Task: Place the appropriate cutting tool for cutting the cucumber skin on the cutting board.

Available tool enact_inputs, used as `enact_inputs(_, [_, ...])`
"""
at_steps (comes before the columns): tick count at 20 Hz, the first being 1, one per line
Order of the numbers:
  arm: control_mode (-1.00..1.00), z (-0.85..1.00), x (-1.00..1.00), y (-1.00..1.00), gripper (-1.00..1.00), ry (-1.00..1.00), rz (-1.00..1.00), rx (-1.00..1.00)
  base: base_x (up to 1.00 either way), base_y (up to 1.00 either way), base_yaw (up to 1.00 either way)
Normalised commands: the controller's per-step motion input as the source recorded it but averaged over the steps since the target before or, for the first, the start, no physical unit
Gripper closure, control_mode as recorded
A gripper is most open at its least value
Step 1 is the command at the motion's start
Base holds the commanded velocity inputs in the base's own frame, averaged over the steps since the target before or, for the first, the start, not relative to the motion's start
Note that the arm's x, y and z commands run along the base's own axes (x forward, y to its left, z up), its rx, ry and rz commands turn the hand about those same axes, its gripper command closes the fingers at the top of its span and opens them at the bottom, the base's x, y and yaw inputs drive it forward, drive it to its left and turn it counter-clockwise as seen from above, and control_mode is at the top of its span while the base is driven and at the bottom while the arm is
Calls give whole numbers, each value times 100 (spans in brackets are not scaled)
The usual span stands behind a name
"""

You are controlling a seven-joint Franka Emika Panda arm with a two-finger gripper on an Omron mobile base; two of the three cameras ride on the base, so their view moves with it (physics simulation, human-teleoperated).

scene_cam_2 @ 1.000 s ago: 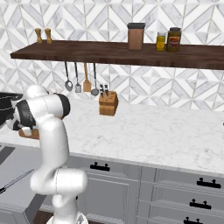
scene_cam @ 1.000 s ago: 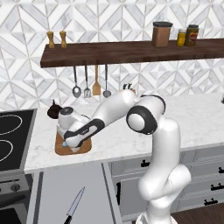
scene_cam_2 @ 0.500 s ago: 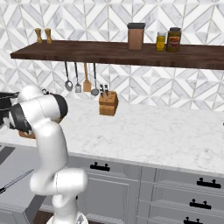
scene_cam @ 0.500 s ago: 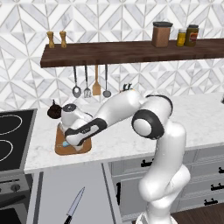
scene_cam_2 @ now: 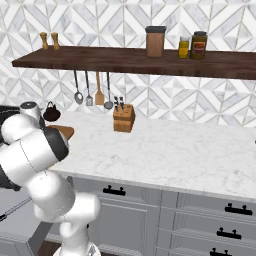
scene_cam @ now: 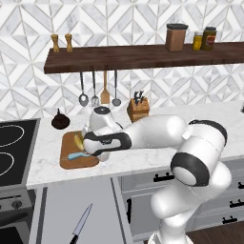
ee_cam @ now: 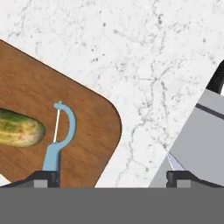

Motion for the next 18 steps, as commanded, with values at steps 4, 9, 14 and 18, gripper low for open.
enact_inputs(4, [-100,54,-45,-76,-100,-2,0,7,0,0,0])
enact_inputs(9, [-100,60,-35,-73,-100,-4,0,5,0,0,0])
enact_inputs(14, [-100,62,-29,-61,-100,-3,0,4,0,0,0])
enact_inputs(18, [-100,59,-20,-38,-100,-4,0,1,0,0,0])
